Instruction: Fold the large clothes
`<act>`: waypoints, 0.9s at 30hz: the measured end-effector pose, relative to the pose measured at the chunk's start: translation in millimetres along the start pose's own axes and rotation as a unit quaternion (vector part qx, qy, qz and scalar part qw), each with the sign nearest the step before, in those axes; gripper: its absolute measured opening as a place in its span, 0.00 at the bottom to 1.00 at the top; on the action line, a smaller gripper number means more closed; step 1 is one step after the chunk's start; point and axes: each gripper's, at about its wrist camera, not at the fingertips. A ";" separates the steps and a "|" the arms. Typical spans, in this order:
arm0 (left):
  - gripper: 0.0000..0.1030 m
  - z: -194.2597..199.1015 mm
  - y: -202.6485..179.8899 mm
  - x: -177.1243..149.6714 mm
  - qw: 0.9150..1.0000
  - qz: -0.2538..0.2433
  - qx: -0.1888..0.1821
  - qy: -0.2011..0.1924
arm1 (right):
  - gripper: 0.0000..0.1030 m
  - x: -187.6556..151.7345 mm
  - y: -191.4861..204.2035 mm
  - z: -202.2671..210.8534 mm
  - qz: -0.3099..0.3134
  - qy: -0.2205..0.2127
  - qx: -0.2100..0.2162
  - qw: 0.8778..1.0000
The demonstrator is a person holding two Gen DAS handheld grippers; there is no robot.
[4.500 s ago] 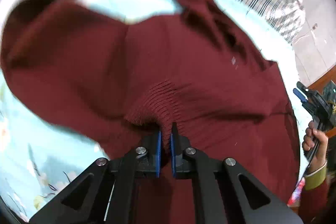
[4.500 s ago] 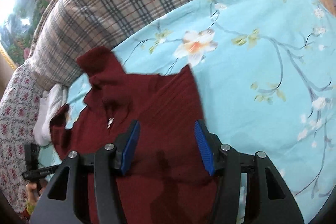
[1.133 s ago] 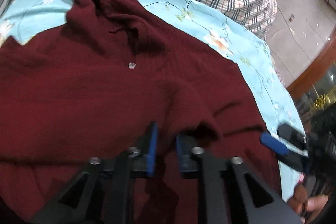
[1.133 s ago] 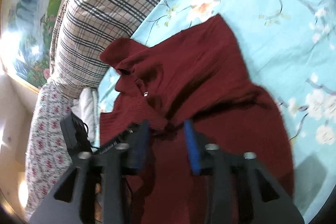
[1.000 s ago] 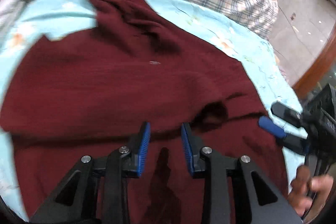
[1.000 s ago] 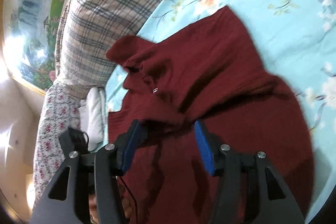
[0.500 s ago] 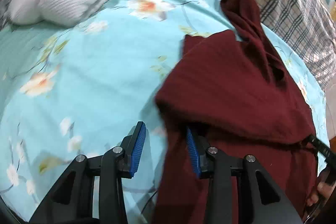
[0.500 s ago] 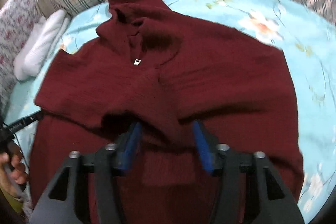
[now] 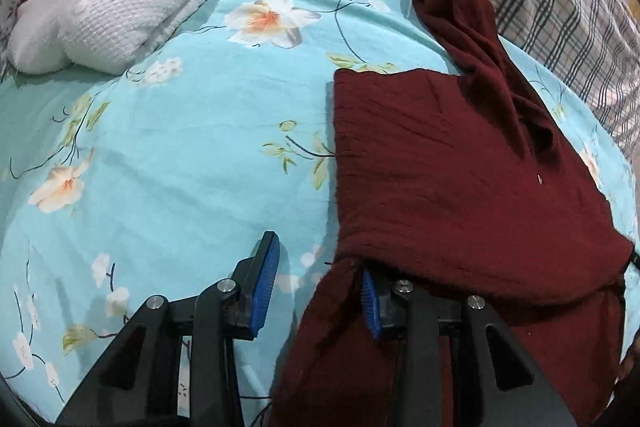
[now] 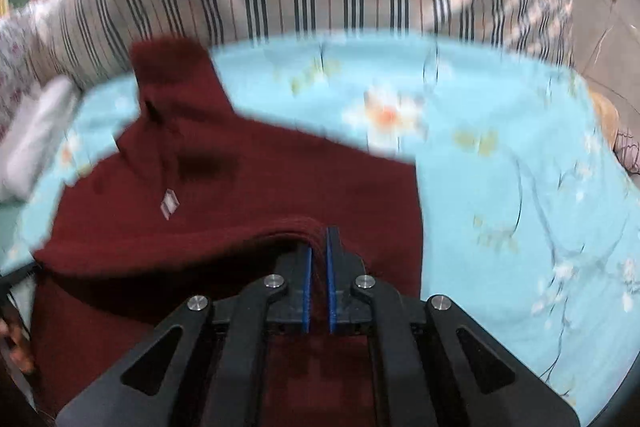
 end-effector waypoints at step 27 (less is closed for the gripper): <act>0.32 12.7 -36.6 -4.6 0.990 -0.040 -0.127 0.056 | 0.02 -10.5 -50.8 -9.3 -0.118 0.054 0.027 0.991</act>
Point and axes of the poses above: each gripper's, at about its wrist camera, not at the fingertips, and z roughly against the way its jaws point, y to its left, x to its top, and after that the axes turned 7 degrees about -y, right-handed
